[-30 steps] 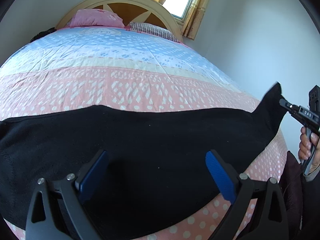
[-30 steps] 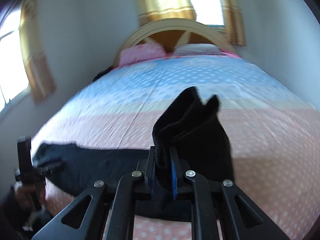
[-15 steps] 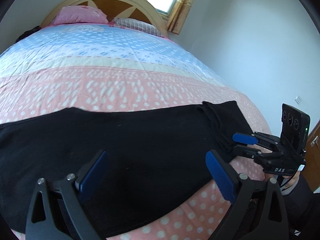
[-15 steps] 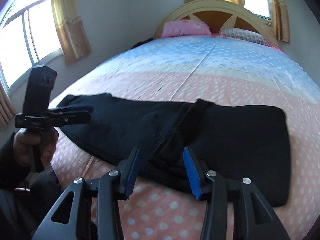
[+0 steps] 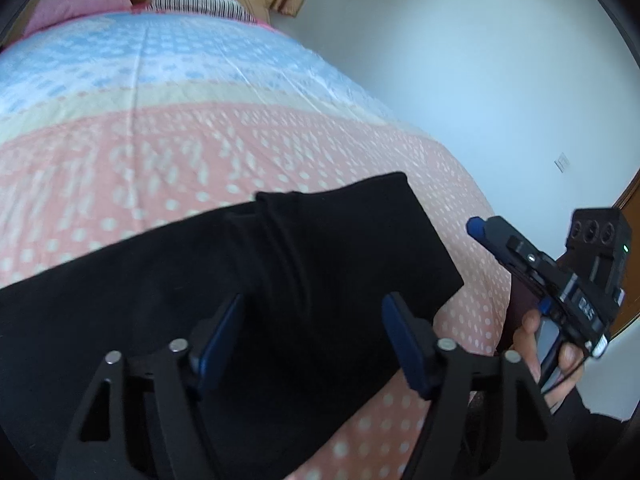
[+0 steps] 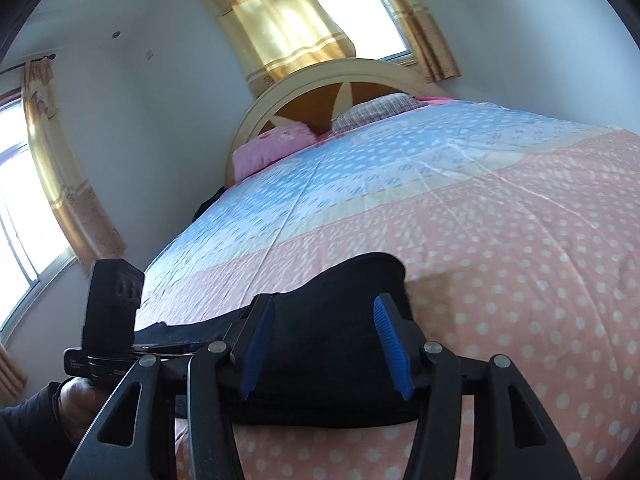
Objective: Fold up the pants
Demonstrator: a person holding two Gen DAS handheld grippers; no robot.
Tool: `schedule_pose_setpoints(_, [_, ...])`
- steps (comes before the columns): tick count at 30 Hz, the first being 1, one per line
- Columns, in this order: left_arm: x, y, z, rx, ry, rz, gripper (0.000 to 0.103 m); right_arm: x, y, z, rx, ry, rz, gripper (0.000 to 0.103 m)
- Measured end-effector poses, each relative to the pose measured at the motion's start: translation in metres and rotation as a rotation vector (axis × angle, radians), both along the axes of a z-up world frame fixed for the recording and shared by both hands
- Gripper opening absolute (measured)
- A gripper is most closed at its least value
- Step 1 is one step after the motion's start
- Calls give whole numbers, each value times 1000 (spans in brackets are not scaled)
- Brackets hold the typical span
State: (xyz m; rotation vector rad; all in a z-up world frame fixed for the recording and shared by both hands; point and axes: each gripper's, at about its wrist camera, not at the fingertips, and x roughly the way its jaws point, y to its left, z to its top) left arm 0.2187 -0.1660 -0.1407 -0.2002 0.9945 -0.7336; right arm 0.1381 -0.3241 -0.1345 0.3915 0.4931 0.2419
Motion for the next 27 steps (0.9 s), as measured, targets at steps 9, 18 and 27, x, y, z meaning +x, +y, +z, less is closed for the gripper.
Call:
schedule_pose_setpoints(9, [4, -5, 10, -8, -1, 20, 13, -3, -28, -9, 66, 31, -107, 55])
schedule_pose_setpoints(18, [-12, 56, 55, -108, -47, 109, 13, -3, -21, -7, 64, 7, -64, 55])
schedule_pose_setpoints(27, [-10, 113, 31, -82, 6, 248, 13, -16, 54, -2, -105, -35, 273, 55])
